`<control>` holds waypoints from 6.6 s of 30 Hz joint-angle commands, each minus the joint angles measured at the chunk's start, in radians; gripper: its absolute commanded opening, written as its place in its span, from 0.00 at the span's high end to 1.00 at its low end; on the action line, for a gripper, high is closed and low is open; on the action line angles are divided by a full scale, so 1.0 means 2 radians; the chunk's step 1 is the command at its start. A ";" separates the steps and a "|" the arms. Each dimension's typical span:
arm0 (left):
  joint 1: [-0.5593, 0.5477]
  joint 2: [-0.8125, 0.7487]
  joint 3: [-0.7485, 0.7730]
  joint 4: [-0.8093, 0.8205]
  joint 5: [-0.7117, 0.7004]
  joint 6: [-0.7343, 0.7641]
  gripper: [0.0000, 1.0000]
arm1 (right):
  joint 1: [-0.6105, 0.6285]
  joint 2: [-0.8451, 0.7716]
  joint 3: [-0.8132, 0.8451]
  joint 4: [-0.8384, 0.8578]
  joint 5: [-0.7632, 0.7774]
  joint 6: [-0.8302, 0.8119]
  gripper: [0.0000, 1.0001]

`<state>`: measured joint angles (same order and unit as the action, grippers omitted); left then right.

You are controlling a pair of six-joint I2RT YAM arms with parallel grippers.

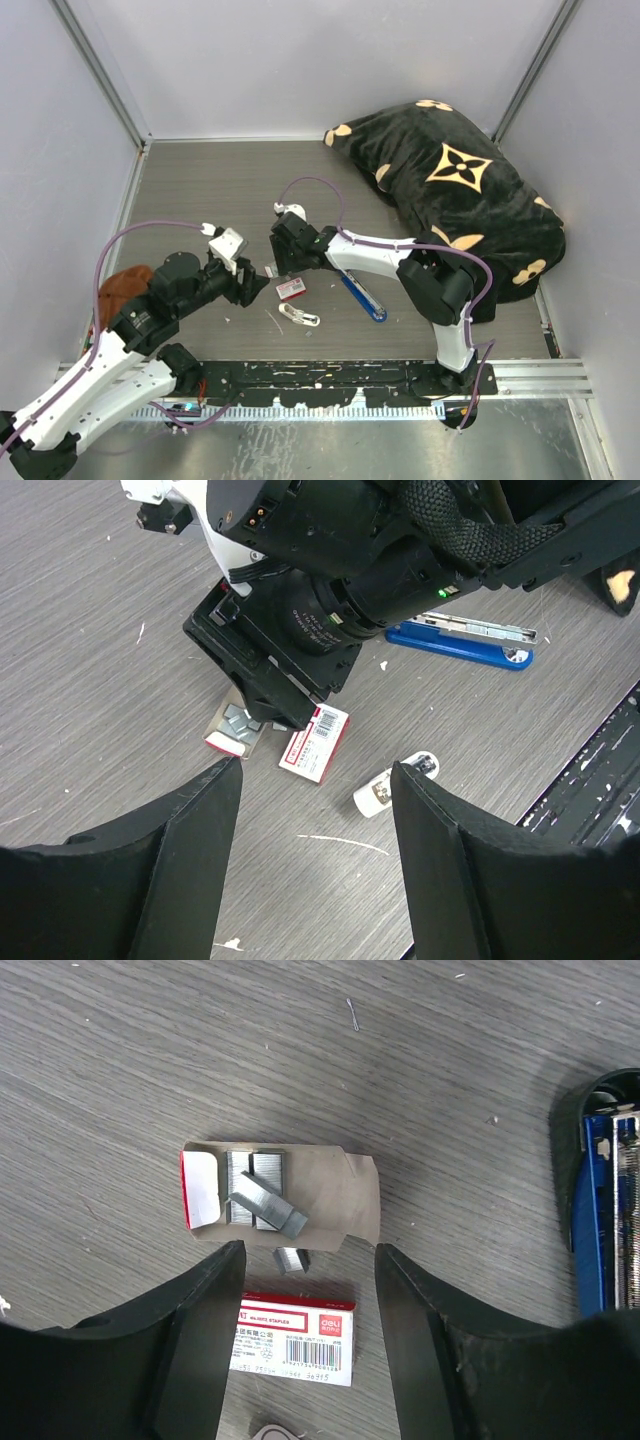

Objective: Load the staples into the stapler
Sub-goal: Place the staple at the center of the board, then adjust the staple box at the center of the board, then pick up the staple from the staple box.

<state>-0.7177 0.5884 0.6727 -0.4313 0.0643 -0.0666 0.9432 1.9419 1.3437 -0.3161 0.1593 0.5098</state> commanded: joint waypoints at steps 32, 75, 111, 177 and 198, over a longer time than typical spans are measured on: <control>0.002 0.019 0.020 0.017 -0.002 -0.018 0.34 | 0.006 0.007 0.059 -0.008 0.010 -0.026 0.56; 0.002 0.007 0.021 0.015 -0.009 -0.025 0.33 | 0.004 0.012 0.100 -0.053 0.013 0.030 0.99; -0.156 -0.016 0.010 0.096 0.153 0.356 0.52 | -0.068 -0.269 -0.054 -0.206 -0.442 0.130 0.99; -0.259 0.064 0.040 -0.013 0.062 0.157 1.00 | -0.105 -0.422 -0.148 -0.076 -0.323 0.056 0.45; -0.058 0.121 0.004 0.100 0.427 -0.081 1.00 | 0.027 -0.461 -0.307 0.150 -0.370 0.014 0.45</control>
<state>-0.8436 0.8249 0.6632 -0.3000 0.7849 -0.1791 0.9878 1.0061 0.7189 -0.1333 -0.5640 0.5549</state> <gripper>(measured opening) 0.057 0.562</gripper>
